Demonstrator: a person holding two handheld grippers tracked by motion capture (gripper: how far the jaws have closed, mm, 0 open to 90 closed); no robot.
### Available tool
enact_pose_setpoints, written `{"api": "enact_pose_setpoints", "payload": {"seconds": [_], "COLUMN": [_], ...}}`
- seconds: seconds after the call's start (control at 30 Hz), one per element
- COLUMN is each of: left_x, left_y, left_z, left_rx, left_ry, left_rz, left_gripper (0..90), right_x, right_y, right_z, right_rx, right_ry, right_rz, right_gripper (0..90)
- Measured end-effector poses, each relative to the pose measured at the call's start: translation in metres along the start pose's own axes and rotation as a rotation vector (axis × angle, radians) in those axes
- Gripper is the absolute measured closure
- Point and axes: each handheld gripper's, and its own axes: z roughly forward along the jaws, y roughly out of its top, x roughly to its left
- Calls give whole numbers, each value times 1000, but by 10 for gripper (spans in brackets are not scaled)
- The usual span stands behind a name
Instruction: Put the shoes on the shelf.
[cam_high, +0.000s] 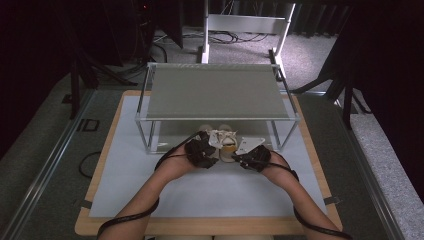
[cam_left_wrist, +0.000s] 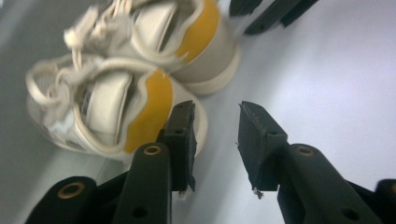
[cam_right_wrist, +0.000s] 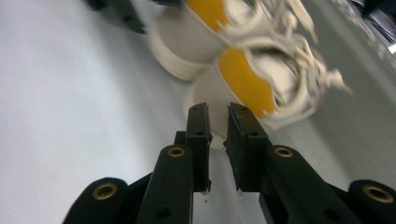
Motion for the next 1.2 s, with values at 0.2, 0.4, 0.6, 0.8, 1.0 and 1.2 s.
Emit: {"api": "enact_pose_setpoints", "payload": {"seconds": [0.2, 0.4, 0.6, 0.8, 1.0, 1.2], "left_x": [3, 15, 26, 37, 40, 22], "left_y": [-8, -13, -12, -9, -8, -7], "left_z": [11, 14, 22, 31, 39, 36], "left_rx": [-31, -49, -50, -56, -53, -70], "left_ry": [18, 35, 64, 69, 88, 65], "left_rz": [-6, 4, 47, 30, -14, 22], "left_gripper": [670, 671, 669, 669, 666, 590], "right_x": [0, 0, -5, -14, -22, -17], "right_y": [-4, 2, 9, 10, 11, 8], "right_z": [10, 19, 32, 43, 54, 51], "right_rx": [-31, -38, -37, -31, -41, -55], "right_ry": [-26, -60, -100, -132, -120, -126], "right_rz": [59, 77, 119, 149, 214, 210], "right_gripper": [803, 802, 801, 800, 795, 681]}}
